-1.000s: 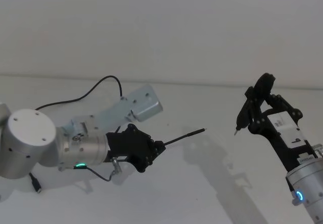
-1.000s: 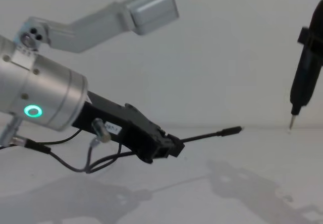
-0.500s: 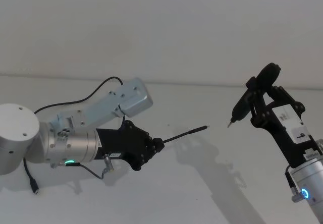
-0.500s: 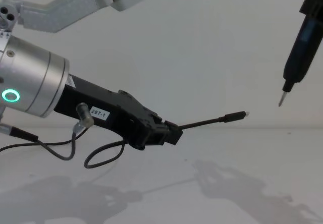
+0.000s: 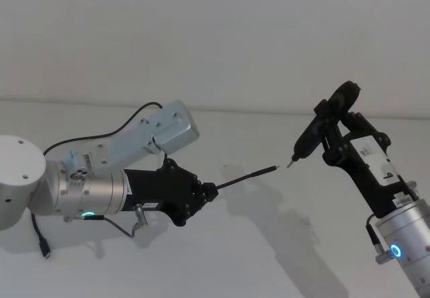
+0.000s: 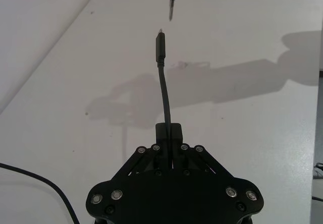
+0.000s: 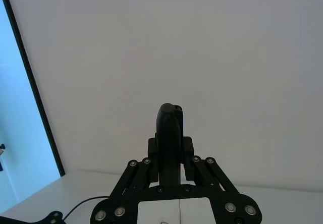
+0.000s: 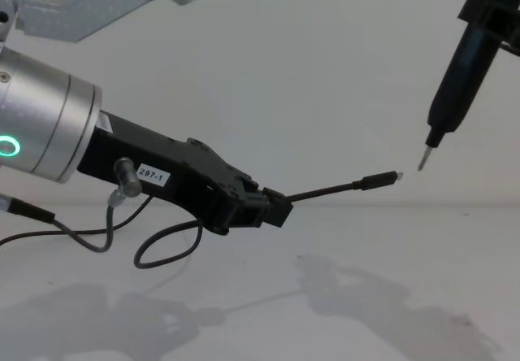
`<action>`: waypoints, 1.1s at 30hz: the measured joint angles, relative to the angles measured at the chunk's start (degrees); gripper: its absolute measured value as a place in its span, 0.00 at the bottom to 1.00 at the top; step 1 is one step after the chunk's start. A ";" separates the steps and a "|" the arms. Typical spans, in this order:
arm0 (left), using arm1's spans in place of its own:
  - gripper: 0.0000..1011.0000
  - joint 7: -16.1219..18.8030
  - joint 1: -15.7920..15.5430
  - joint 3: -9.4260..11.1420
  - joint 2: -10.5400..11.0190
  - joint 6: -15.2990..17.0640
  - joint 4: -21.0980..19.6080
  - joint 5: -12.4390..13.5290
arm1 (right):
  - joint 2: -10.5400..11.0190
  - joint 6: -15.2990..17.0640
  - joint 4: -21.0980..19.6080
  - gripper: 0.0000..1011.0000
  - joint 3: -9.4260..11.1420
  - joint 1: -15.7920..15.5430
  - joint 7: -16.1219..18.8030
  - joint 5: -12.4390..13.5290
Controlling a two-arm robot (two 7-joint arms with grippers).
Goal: Pick up the data cable with the one hand.
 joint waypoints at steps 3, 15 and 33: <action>0.05 -0.07 0.01 -0.05 0.06 -0.06 -0.04 -0.09 | -0.08 0.18 0.81 0.27 -0.27 0.62 0.33 0.46; 0.05 -0.29 0.06 -0.18 0.20 -0.23 -0.12 -0.32 | -0.04 0.62 2.93 0.27 -1.22 2.63 0.90 1.56; 0.05 -0.40 0.06 -0.26 0.28 -0.31 -0.17 -0.42 | 0.53 0.76 3.55 0.27 -1.93 3.95 0.84 2.00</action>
